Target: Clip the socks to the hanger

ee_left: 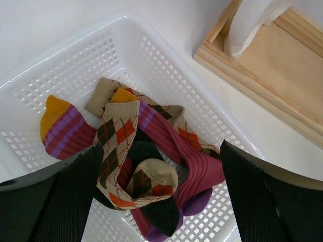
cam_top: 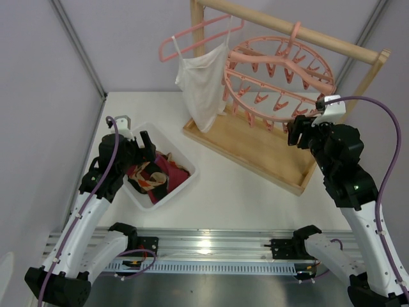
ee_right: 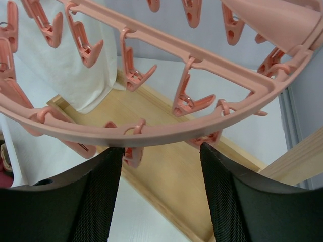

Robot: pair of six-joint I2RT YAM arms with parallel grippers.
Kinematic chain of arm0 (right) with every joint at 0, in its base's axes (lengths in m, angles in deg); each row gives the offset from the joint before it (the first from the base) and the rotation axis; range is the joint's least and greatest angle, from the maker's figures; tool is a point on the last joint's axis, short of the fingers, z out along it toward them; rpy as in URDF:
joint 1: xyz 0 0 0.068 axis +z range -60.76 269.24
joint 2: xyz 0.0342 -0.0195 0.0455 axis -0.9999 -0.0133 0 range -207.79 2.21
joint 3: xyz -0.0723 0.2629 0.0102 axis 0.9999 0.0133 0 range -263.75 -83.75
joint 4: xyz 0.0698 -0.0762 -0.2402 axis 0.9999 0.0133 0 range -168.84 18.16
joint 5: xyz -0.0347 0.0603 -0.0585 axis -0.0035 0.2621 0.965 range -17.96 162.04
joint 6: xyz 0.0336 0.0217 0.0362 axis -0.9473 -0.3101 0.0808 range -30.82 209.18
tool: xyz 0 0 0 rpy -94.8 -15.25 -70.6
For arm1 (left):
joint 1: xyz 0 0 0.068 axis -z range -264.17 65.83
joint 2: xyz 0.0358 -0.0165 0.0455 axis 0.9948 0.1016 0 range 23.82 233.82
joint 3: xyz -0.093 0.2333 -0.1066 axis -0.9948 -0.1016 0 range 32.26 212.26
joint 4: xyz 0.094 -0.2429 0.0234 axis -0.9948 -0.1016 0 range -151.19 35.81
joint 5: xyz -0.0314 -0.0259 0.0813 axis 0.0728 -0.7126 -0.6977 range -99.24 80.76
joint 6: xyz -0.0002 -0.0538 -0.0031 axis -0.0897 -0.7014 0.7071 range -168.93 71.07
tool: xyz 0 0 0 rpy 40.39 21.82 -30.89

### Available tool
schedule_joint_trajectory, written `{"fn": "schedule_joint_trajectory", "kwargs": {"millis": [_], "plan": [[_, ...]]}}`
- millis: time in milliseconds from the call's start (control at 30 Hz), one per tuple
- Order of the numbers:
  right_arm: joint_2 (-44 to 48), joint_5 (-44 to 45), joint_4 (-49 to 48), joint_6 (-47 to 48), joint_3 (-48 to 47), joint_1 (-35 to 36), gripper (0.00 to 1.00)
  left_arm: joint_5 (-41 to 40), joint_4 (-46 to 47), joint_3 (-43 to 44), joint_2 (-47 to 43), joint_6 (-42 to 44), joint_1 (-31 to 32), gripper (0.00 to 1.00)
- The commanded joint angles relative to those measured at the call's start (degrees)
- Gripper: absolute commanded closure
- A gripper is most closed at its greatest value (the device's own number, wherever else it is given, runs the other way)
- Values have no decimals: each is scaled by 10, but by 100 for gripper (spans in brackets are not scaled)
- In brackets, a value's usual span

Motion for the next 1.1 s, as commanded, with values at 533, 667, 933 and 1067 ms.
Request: {"fn": "schedule_joint_trajectory", "kwargs": {"millis": [533,667,933,1067], "plan": [[-3,-14,-20,-14,-2,13,36,9,7,-1,-3,9,-3,0],[-5,-12,-22,-14,-3,14,36,10,8,-2,-2,10,-4,0],[0,0,-11,-17,-10,16,37,11,7,-2,-2,8,-3,1],[4,-4,-4,-21,-12,22,37,10,6,-1,-2,8,-3,0]]}}
